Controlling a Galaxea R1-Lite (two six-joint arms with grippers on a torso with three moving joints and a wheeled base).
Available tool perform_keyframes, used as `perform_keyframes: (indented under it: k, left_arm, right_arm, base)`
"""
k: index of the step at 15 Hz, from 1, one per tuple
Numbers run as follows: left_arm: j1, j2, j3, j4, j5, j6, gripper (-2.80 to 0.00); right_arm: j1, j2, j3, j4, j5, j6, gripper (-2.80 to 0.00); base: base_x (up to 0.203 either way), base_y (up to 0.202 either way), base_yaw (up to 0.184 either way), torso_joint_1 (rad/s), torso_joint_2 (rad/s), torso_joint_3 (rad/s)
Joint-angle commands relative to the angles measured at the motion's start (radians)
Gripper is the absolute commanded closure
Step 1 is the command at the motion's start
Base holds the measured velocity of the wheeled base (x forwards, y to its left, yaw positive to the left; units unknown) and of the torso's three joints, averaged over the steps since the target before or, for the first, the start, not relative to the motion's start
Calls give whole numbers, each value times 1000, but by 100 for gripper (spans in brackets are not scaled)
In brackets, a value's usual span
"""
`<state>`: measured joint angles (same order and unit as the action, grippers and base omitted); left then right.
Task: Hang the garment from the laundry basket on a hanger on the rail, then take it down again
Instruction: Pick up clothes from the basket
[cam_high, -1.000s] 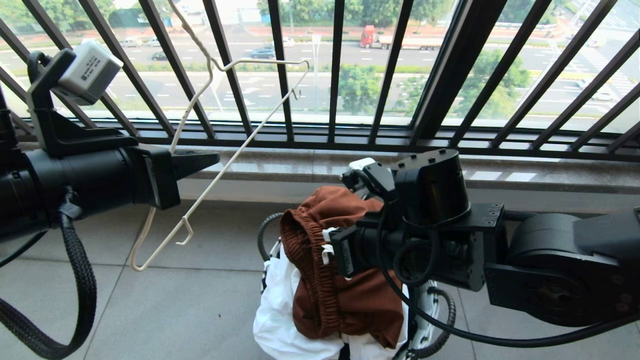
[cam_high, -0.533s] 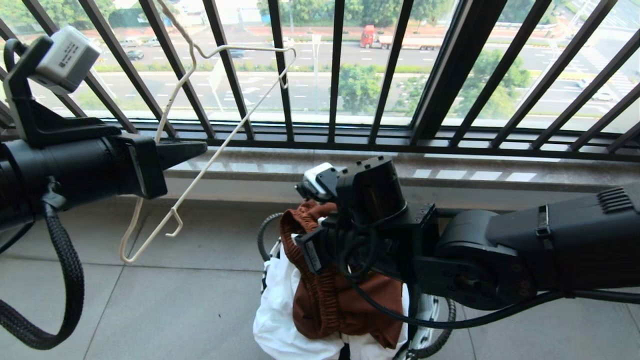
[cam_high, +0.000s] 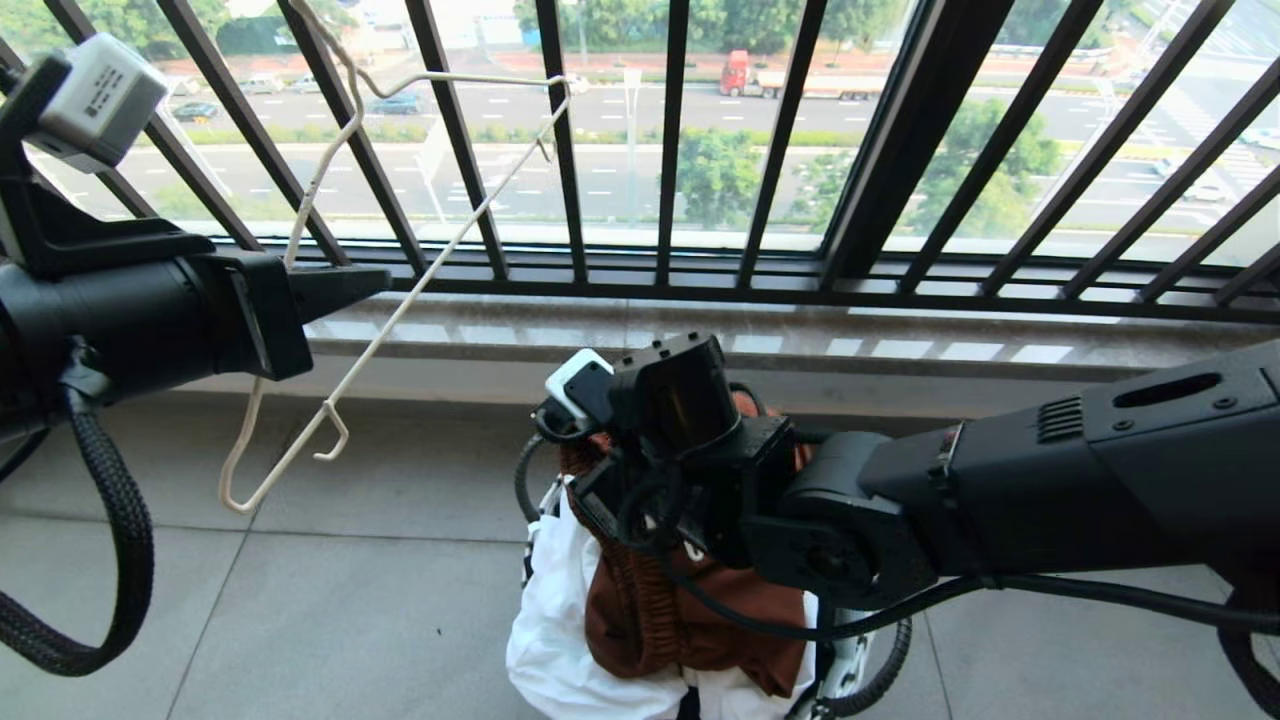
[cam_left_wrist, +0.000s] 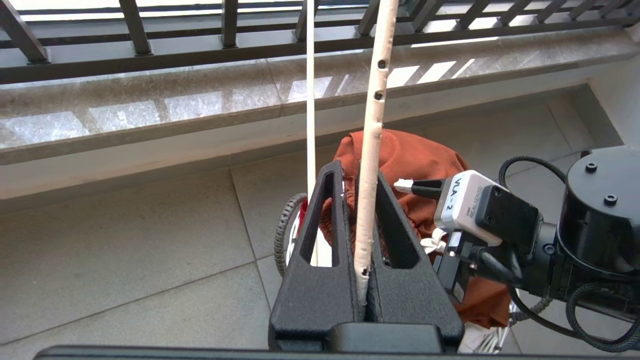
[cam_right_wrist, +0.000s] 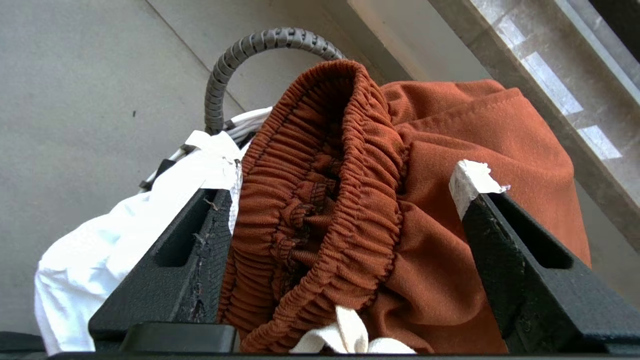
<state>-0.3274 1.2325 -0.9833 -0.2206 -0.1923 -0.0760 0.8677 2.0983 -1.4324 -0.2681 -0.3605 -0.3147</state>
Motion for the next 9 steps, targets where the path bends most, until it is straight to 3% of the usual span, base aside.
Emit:
perform_keyframes:
  k: [1, 5, 9]
  left_arm:
    - [8, -5, -2, -2, -1, -1, 0]
    - [18, -7, -5, -3, -1, -1, 0]
    - [33, -11, -8, -5, -4, -1, 0]
  right_arm:
    - [-1, 47, -28, -21, -14, -39, -280]
    - [-22, 138, -161, -22, -60, -122, -280]
    - [-55, 175, -197, -17, -72, -191, -280]
  base:
    - [0, 0, 0, 0, 0, 0]
    - [0, 0, 0, 0, 0, 0]
    - [0, 0, 0, 0, 0, 0]
